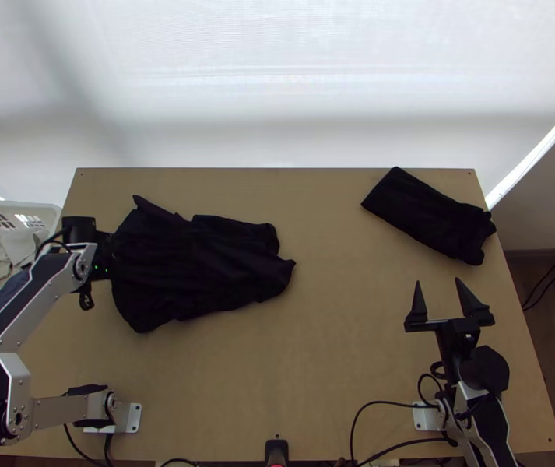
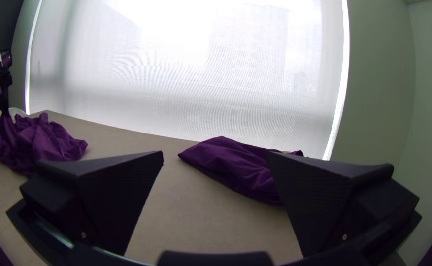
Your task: Fold the t-shirt
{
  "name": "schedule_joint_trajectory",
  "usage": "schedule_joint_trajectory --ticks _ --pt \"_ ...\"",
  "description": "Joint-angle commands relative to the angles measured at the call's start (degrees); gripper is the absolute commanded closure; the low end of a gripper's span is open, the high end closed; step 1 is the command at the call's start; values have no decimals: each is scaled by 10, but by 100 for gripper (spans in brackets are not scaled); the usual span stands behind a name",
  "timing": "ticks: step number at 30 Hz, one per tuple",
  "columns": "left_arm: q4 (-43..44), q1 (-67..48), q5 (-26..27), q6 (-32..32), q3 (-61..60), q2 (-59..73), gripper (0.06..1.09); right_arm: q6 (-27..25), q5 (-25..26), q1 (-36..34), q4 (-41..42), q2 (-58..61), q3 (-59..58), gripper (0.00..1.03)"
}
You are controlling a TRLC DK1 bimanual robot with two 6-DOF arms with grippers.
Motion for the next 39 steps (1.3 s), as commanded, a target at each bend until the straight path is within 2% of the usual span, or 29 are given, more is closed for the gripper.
schedule_joint_trajectory --ticks 1,8,14,23,31,37,39 --pt "-7 3 11 -13 79 -42 105 -8 1 -3 -6 -4 -6 3" --pt "-61 -38 22 -64 202 -67 105 -8 1 -3 -6 -4 -6 3" --pt "-71 -111 20 -103 222 -87 105 -8 1 -2 -6 -4 -6 3" --pt "-69 -279 -32 -168 238 -74 105 -8 1 -3 -6 -4 -6 3" --pt "-57 -416 -81 -211 324 90 105 -8 1 -3 -6 -4 -6 3" --pt "-26 -473 -87 -221 433 238 105 -8 1 -3 -6 -4 -6 3" --pt "-26 -486 -87 -224 477 286 105 12 1 1 -6 -4 -6 3"
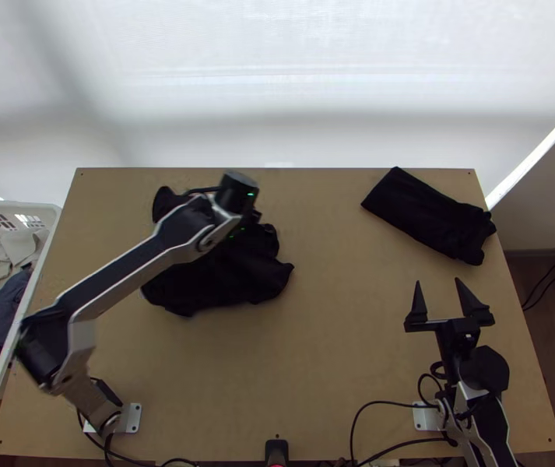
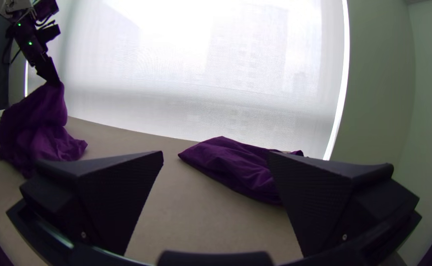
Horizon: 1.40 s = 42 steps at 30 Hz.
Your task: Fold the t-shirt
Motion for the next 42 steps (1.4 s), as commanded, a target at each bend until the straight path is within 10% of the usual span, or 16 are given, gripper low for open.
schedule_joint_trajectory --ticks 1,12,16,18,33,42 --pt "13 -24 -6 -14 81 75 105 13 1 2 -6 -4 -6 3" --pt "-10 -73 -6 -42 277 243 103 19 1 2 -6 -4 -6 3" --pt "-26 -85 -3 -43 303 244 51 42 1 3 -6 -4 -6 3" --pt "-29 -87 -4 -44 307 237 8 42 1 0 -6 -4 -6 3" --pt "-97 -50 0 -51 313 97 10 47 1 -11 0 -4 20 3" --pt "-149 29 0 -49 303 3 10 -63 1 59 -14 0 77 3"
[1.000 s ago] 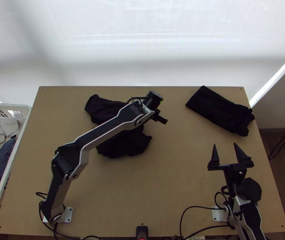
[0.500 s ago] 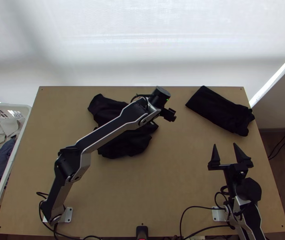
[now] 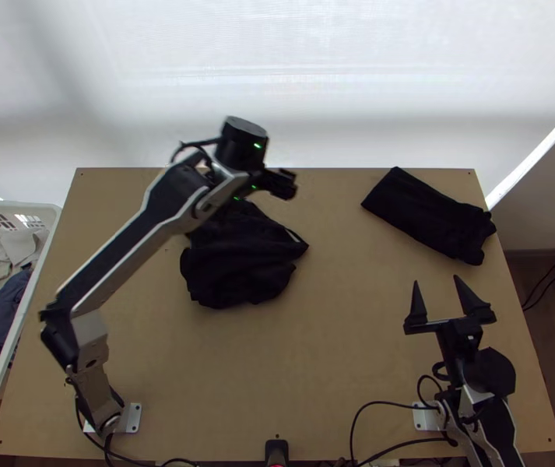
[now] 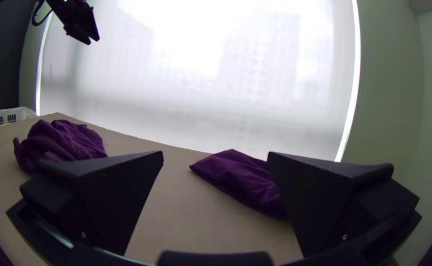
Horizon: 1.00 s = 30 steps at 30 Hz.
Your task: Fold the t-shirt
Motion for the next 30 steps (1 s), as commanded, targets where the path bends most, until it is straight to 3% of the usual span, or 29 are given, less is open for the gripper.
schedule_joint_trajectory --ticks 1,10,20,23,30 --pt "-9 29 1 -5 7 -43 10 -49 1 22 5 3 42 3" --pt "-13 79 0 1 5 -94 10 -144 0 122 30 99 107 3" --pt "-32 156 7 15 -9 -145 10 -175 -1 220 41 371 259 3" --pt "-32 178 10 22 -26 -163 10 -179 -23 239 40 443 303 3" --pt "-32 227 24 32 -59 -194 10 -171 -32 277 -7 632 431 3"
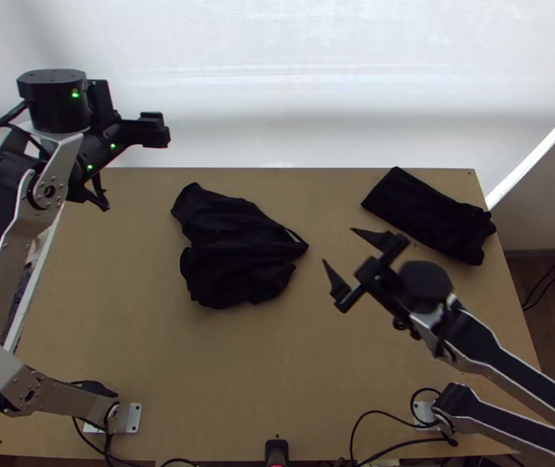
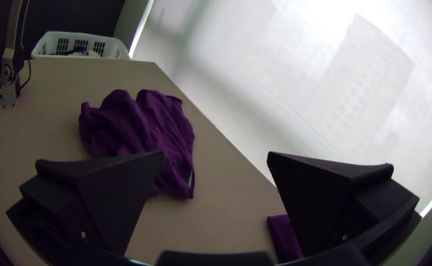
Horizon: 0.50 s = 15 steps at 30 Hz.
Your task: Fold the t-shirt
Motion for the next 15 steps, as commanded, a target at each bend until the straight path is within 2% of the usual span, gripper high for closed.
schedule_joint_trajectory --ticks 1,7,15 --pt "-1 27 15 12 -21 -25 10 -6 -5 21 -9 71 56 3" --pt "-1 60 18 20 -40 -47 10 30 -41 30 -19 191 143 3" --pt "-1 112 47 27 -63 -72 10 70 -84 17 -51 328 244 5"
